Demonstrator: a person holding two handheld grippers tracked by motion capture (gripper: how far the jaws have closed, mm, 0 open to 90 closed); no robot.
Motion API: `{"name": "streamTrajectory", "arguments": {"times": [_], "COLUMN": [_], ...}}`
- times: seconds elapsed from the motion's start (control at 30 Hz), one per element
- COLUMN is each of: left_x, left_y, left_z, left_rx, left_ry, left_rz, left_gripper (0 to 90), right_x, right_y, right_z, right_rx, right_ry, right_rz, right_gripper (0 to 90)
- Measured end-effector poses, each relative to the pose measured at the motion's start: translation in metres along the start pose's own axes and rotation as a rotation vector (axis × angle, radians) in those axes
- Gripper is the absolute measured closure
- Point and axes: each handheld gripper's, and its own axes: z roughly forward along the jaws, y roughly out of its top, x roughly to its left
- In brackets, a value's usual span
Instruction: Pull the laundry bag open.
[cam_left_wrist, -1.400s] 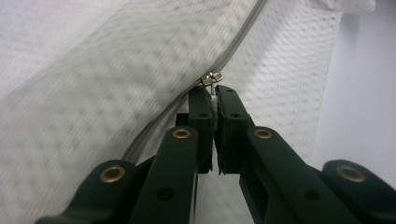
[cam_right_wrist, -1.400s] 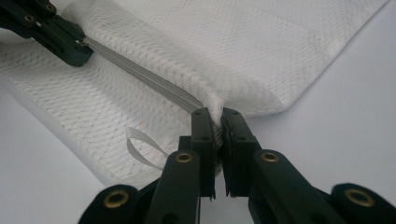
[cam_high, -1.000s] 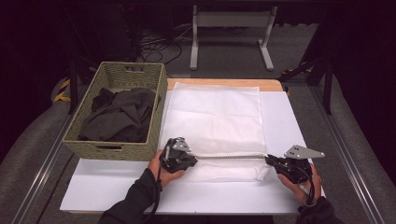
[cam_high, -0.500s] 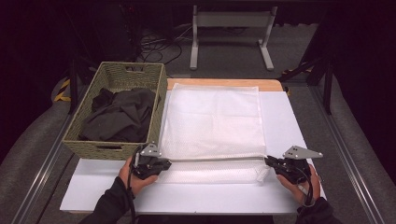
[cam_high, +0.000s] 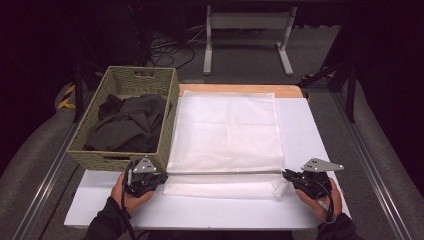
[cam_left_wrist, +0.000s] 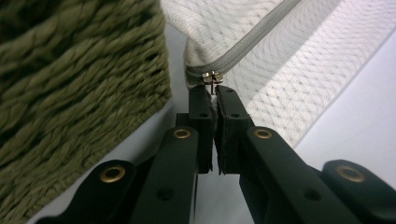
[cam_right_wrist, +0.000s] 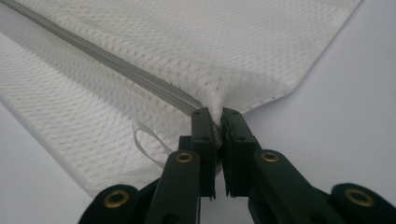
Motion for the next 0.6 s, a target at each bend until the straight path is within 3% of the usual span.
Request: {"name": "streamTrajectory", "arguments": {"times": [0.03,0.17,0.3,0.4,0.6], "left_x": [0.0004,-0.0004,-0.0012,-0.0067,-0.0079], "left_y": [-0.0005,-0.0023,-0.0036,-0.0051,-0.0071], "left_z": [0.0001,0.0012,0.0002,-0.0006,-0.0017], "left_rx": [0.000,-0.003,-0.021,-0.044,-0.060], "left_ry": [0.017,0.008,0.025,0.048,0.049], "left_rz": [0.012,0.002,-0.001,0.033,0.043], "left_gripper": [86.2,86.2,86.0,85.9,85.6], "right_x": [0.0000,0.0001,-0.0003,-0.0020,-0.0036], "right_y": [0.0000,-0.0006,-0.0016,-0.0031,-0.0046], "right_z": [0.0001,0.0009,0.0024,0.0038,0.0035], "right_rx": [0.000,0.007,0.008,0.015,0.011], "right_ry": [0.001,0.001,0.013,0.018,0.014], "right_rz": [-0.002,-0.002,0.014,0.028,0.039], "right_gripper": [84.8,84.9,84.6,84.0,80.8]}}
